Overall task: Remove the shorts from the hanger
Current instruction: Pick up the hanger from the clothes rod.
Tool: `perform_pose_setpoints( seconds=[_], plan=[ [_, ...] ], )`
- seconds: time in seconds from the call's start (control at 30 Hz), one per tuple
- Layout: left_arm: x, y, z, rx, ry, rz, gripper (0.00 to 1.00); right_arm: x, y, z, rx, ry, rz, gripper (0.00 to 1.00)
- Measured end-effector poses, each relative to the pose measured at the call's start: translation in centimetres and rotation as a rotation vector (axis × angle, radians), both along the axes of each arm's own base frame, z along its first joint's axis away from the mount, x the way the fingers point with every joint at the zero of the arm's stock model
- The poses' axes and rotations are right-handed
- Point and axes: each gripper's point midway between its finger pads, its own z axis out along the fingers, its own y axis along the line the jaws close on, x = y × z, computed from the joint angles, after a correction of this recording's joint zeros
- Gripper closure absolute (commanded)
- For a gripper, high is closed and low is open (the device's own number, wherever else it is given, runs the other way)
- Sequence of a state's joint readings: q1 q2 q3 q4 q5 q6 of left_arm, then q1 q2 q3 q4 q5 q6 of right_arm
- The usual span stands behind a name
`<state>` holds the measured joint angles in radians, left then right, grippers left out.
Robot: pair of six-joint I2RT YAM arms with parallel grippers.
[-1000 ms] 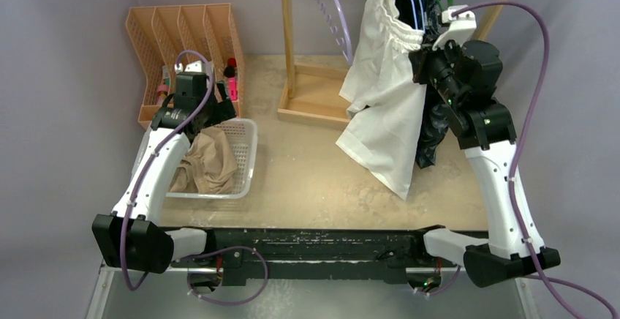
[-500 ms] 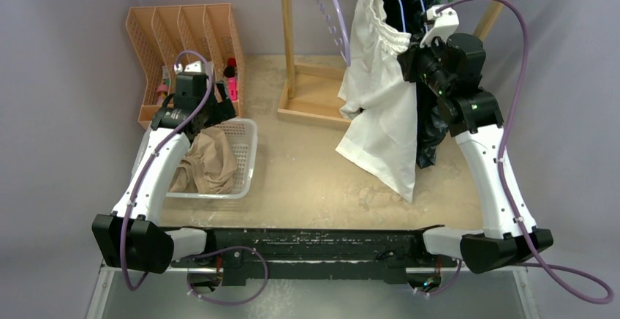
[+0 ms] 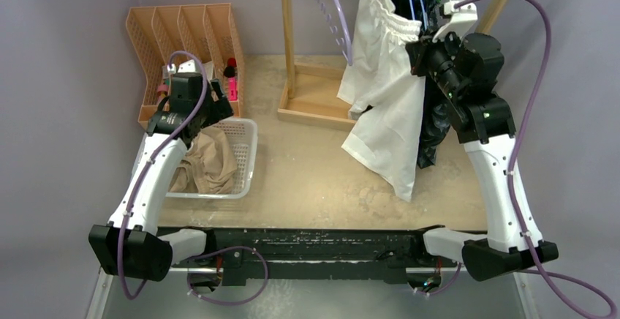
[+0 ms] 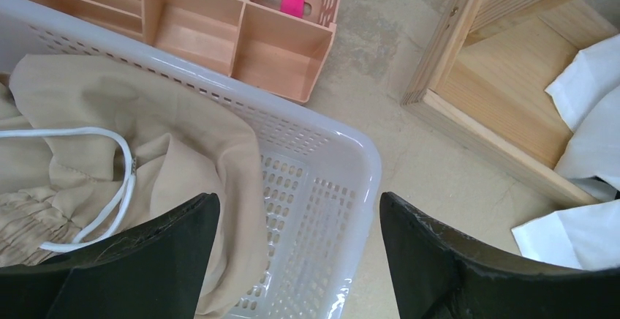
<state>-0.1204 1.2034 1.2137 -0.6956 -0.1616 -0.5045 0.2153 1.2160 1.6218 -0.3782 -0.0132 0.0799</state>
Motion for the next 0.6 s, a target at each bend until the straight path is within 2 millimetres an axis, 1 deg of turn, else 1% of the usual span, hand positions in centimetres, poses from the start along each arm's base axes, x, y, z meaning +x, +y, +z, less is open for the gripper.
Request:
perform_pose_setpoints(
  seconds=[0.07,0.13,0.27,0.37,0.6],
  plan=[
    [0.1,-0.1,0.1,-0.012,-0.006,0.008,0.21,-0.3,-0.1,1.3,0.006,-0.031,0.0,1.0],
    [0.3,-0.2,0.4,-0.03,-0.02,0.021,0.21,-0.5,-0.1,2.3,0.01,-0.053,0.0,1.0],
    [0.5,-0.3,1.1,-0.048,-0.049,0.032,0.21,-1.1,-0.2,2.9,0.016,-0.076,0.004,1.0],
    [0.5,-0.3,1.3,-0.05,-0.058,0.033,0.22,-2.2,-0.2,2.3,0.019,-0.078,0.017,1.0],
    [0.3,0.3,1.1,-0.029,-0.047,0.055,0.22,-5.3,0.7,0.6,0.027,-0.06,0.103,1.0]
  ],
)
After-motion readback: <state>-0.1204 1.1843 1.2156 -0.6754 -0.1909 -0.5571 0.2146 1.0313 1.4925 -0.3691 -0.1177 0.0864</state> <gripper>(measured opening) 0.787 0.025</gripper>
